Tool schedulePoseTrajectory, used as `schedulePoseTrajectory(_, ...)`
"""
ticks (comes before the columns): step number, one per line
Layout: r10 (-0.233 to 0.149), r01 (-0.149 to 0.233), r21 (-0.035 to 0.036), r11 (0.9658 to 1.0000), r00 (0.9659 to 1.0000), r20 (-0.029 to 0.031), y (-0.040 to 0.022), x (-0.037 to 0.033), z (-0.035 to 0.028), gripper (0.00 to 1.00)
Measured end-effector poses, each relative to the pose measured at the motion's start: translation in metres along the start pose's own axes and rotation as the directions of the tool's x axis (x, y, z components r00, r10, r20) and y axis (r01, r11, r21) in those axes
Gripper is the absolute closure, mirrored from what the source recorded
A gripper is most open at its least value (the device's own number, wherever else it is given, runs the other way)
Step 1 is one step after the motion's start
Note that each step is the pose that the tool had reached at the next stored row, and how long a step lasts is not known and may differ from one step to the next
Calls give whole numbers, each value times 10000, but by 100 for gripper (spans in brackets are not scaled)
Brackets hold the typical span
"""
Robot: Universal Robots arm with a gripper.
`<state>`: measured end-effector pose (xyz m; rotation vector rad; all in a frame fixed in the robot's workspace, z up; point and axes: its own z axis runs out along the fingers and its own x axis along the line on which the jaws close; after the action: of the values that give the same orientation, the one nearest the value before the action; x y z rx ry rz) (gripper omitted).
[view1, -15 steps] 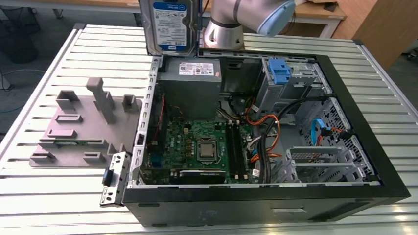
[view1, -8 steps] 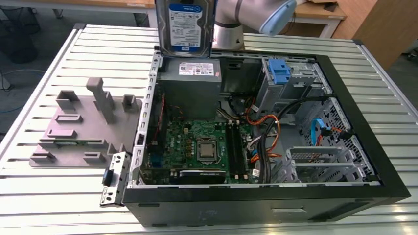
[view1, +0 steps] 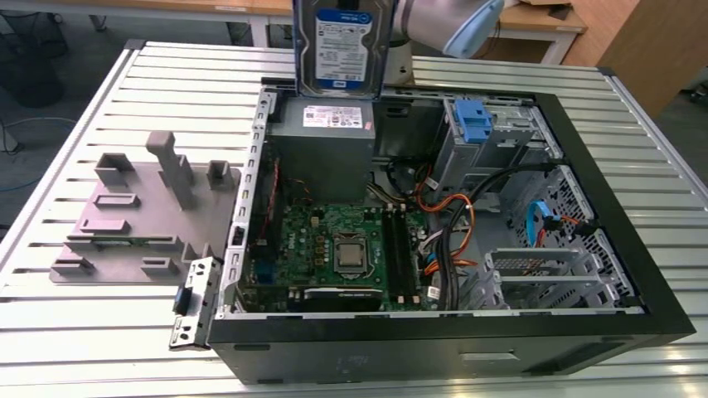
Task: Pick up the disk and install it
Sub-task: 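Pick up the disk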
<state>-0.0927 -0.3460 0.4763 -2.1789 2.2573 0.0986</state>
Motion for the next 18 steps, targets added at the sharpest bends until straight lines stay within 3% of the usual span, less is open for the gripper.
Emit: schedulePoseTrajectory(18,0,0,-9,10000,10000,0,-705,-24,0,65)
